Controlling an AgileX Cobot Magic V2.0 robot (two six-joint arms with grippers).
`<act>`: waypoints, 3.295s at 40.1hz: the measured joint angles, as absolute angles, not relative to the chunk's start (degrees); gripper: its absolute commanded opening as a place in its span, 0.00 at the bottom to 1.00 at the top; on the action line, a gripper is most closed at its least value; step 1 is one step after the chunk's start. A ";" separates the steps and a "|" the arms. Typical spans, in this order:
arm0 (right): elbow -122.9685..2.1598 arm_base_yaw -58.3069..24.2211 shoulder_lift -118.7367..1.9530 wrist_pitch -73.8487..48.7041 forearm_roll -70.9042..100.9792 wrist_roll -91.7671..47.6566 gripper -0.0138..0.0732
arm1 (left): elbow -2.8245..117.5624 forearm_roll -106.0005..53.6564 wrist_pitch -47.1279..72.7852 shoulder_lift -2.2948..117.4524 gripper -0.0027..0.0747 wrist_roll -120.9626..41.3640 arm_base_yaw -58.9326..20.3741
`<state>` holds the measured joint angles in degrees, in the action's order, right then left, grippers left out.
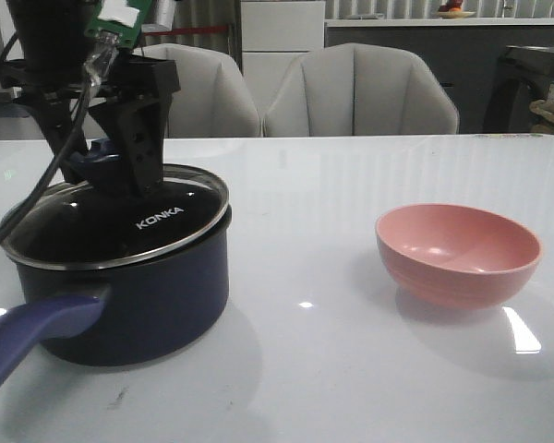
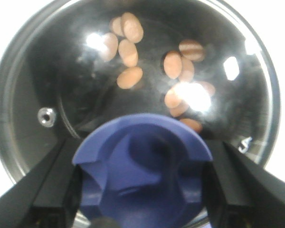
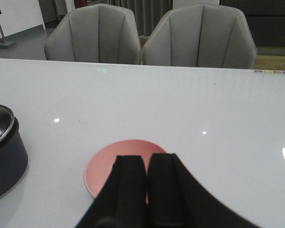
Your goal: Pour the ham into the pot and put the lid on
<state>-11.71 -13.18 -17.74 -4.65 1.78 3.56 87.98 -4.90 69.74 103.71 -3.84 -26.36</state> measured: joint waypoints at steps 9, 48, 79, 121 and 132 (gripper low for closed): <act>-11.71 -13.18 -17.74 -4.65 1.78 3.56 0.34 | 87.98 -4.90 69.74 103.62 0.65 -3.84 -26.36; -11.71 -13.18 -17.74 -4.65 1.78 3.56 0.34 | 87.98 -2.93 71.14 84.51 0.74 -3.74 -26.36; -11.71 -13.18 -17.74 -4.65 1.78 3.56 0.34 | 64.85 3.01 63.83 39.33 0.47 -3.74 -26.48; -11.71 -13.18 -17.74 -4.65 1.78 3.56 0.34 | 22.43 1.79 29.26 2.51 0.18 -3.74 -26.48; -11.71 -13.18 -17.74 -4.65 1.78 3.56 0.34 | 19.97 1.79 28.31 2.51 0.18 -3.74 -26.48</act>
